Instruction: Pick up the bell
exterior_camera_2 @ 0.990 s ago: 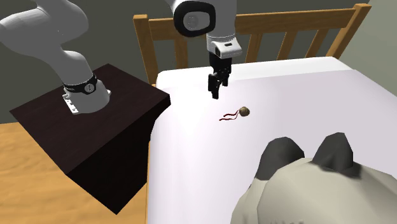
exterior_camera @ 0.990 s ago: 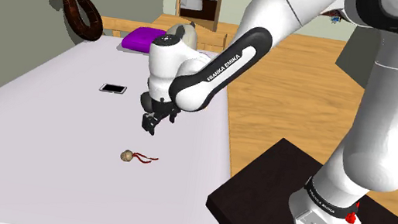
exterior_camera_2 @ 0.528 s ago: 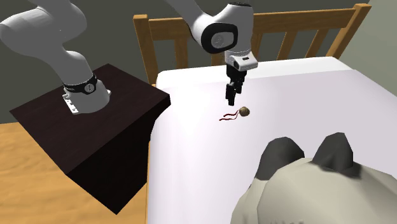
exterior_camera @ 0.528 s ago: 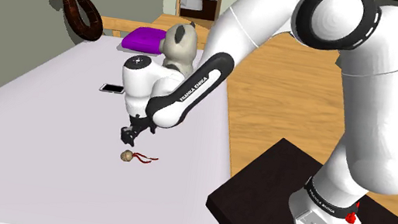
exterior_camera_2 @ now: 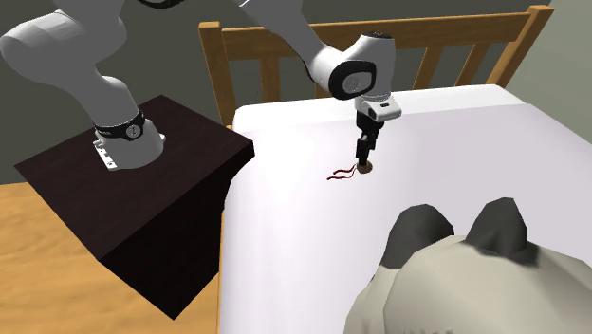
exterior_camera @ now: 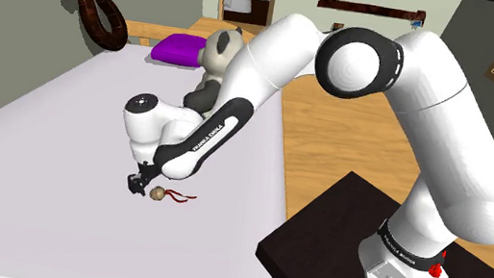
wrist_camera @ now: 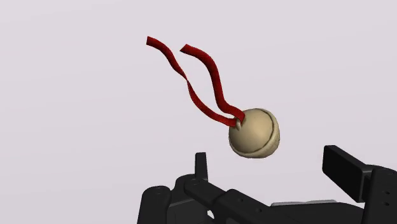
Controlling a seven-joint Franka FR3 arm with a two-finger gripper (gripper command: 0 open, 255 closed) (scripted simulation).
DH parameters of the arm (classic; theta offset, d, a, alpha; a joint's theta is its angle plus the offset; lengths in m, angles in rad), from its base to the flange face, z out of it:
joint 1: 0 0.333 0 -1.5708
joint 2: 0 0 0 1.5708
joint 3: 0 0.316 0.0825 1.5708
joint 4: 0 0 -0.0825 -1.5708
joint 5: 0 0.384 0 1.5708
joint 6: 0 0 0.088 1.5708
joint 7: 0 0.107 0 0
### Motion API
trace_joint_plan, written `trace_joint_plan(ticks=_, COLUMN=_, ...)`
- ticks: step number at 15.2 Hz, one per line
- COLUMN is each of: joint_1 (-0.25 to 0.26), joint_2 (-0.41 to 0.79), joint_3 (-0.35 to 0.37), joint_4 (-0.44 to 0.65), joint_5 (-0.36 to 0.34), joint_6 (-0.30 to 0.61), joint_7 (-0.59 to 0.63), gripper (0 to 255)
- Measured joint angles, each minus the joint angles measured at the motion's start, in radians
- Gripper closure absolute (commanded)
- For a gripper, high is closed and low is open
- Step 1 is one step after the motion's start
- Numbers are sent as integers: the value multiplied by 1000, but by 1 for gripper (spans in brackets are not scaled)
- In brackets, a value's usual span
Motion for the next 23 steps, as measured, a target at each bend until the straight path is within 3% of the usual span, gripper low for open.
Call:
trace_joint_plan(ticks=7, joint_1=16, joint_2=75, joint_3=-23, joint_4=41, joint_5=-19, joint_6=36, joint_7=13, gripper=0)
trace_joint_plan(ticks=8, joint_1=17, joint_2=77, joint_3=-23, joint_4=42, joint_5=-19, joint_6=37, joint_7=14, gripper=255)
trace_joint_plan(ticks=23, joint_1=7, joint_2=33, joint_3=-10, joint_4=20, joint_5=-9, joint_6=15, joint_7=5, gripper=255)
